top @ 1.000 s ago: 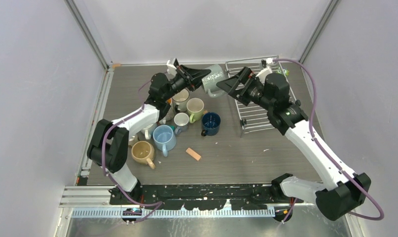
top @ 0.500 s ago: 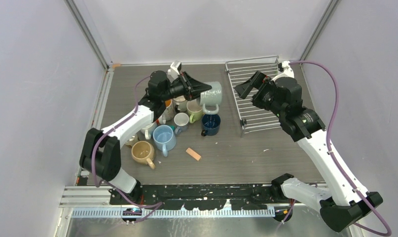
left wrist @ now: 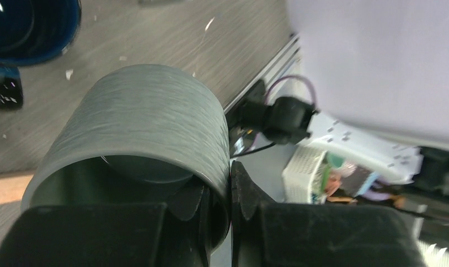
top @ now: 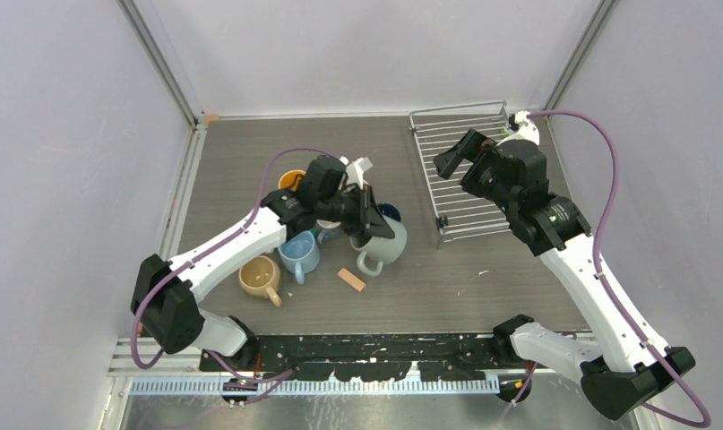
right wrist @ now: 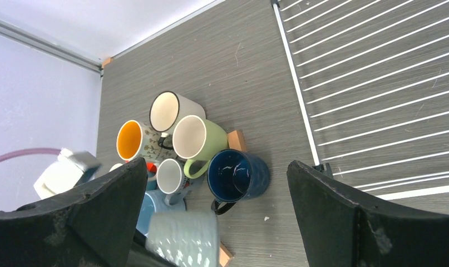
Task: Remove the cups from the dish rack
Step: Place the cup at the center of the board.
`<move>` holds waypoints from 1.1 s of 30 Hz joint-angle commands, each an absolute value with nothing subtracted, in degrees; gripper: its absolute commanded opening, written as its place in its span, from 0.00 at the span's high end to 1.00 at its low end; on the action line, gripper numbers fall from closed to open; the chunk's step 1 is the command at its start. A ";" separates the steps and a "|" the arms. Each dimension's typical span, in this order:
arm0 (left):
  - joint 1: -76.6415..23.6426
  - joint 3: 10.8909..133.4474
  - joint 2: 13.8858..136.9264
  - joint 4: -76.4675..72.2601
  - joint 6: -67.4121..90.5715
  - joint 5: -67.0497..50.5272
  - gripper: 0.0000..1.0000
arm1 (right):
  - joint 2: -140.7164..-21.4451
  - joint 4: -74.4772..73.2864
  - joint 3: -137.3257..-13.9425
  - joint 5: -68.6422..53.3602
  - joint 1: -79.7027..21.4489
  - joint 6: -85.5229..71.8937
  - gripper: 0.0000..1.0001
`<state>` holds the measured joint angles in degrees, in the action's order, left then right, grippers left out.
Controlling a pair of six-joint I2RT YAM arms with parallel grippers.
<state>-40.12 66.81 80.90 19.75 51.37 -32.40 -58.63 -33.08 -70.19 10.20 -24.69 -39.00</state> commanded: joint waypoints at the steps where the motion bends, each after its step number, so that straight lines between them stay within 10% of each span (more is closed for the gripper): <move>1: -46.52 71.64 80.60 25.32 42.94 -26.20 1.00 | -58.65 -31.91 -72.88 11.87 -24.87 -38.18 0.00; 33: -60.03 76.49 101.89 30.40 35.52 -3.50 1.00 | -55.66 -31.73 -70.85 12.59 -24.82 -37.79 0.00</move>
